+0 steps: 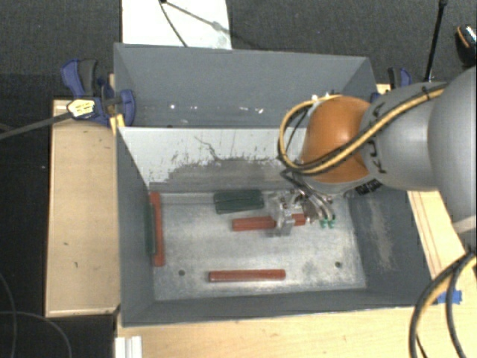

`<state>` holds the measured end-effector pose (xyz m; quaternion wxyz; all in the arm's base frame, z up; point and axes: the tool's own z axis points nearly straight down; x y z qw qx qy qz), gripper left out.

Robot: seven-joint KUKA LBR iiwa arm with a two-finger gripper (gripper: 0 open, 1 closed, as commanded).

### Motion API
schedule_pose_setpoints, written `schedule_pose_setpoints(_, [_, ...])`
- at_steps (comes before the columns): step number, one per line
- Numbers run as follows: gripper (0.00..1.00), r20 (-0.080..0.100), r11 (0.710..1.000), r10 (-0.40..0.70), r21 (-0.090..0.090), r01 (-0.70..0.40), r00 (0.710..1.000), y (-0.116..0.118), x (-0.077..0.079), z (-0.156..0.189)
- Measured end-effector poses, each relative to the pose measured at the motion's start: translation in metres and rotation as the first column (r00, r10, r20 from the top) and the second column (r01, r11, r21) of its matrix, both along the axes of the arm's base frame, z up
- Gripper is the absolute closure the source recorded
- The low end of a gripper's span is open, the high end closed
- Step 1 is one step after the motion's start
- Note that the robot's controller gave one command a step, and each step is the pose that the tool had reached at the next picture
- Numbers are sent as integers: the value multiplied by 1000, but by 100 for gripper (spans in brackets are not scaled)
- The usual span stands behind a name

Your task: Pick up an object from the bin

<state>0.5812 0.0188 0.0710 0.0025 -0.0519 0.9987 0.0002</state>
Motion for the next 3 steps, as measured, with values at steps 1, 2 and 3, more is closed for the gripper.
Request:
schedule_pose_setpoints(1, [100, 5, 998, 60, -2, -60, 998, -15, -16, 116])
schedule_pose_setpoints(2, [100, 1, 946, 325, -3, -325, 946, -36, -13, 112])
schedule_pose_setpoints(3, [100, 7, 953, 305, -5, -304, 952, -37, -1, 202])
